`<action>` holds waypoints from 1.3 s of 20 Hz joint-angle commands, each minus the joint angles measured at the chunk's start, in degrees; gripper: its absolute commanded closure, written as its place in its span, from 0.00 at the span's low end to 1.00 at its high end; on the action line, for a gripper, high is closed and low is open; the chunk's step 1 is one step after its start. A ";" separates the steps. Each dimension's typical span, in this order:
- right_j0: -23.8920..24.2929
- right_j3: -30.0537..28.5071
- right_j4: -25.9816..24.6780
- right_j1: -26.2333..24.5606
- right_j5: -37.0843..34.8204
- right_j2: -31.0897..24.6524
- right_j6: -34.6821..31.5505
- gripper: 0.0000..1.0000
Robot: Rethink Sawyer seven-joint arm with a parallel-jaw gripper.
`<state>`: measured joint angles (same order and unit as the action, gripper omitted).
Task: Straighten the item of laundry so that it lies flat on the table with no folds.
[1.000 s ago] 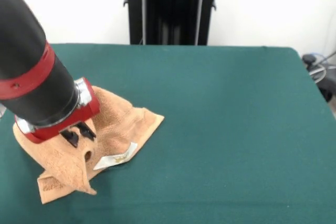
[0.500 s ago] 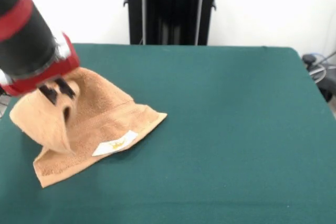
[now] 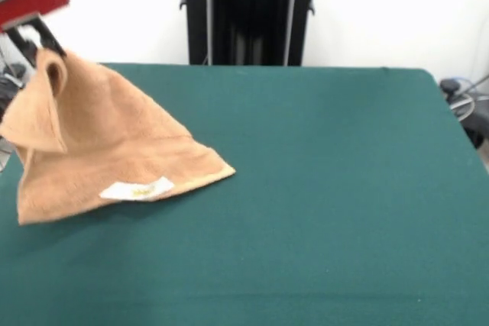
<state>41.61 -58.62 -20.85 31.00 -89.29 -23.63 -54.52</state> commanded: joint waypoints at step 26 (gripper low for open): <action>1.66 -29.04 5.41 16.94 2.95 2.08 -5.86 1.00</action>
<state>43.76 -77.69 -18.03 44.64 -89.29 -23.51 -54.52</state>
